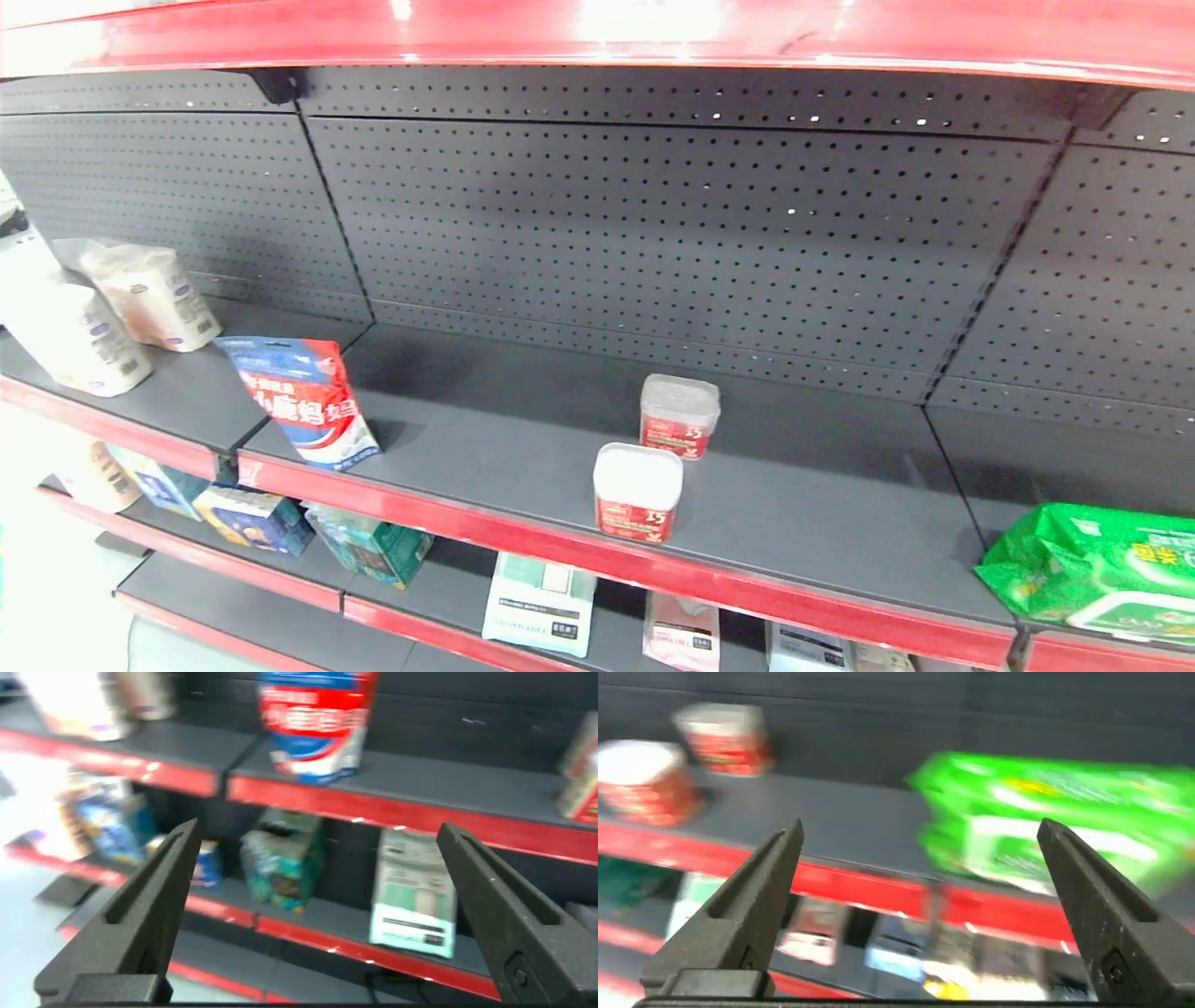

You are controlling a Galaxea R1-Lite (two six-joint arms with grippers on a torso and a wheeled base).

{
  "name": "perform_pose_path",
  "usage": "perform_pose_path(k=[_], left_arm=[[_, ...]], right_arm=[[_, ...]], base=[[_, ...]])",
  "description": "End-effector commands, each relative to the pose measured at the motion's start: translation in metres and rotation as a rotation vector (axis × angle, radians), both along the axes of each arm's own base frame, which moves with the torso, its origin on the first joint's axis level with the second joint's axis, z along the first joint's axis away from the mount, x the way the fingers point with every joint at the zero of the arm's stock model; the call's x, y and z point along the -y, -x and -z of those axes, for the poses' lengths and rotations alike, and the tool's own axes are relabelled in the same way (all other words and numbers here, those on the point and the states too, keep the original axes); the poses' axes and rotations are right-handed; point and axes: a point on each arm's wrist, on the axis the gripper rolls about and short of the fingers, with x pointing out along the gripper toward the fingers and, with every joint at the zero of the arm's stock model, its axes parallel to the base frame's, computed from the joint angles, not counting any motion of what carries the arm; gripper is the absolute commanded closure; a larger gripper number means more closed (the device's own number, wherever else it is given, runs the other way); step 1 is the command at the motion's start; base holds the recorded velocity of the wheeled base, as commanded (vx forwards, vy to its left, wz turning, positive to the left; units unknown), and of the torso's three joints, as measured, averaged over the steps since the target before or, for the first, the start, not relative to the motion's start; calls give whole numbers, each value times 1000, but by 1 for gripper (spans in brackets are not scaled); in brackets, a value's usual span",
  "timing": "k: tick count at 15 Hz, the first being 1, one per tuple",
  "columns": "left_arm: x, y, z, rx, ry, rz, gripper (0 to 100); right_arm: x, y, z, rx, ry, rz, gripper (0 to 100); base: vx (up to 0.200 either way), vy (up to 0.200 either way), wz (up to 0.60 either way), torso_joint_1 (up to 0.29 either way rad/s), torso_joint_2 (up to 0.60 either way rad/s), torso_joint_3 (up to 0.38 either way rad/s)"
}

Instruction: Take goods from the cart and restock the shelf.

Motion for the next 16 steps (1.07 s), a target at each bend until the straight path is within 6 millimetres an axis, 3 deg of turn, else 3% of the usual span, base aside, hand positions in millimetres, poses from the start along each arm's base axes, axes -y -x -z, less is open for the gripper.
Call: perform_pose_path(k=[1, 7, 16], left_arm=[[0, 0, 0, 0, 0, 1, 0], [0, 0, 0, 0, 0, 1, 0], [0, -5, -5, -69, -25, 20, 0]], right_arm=[[0, 0, 0, -2, 1, -1, 0], [0, 0, 0, -2, 3, -5, 0], [0, 0, 0, -2, 1, -5, 0]], base=[[0, 0, -600, 2, 2, -2], [0, 0, -600, -2, 2, 5], [0, 0, 0, 0, 0, 0]])
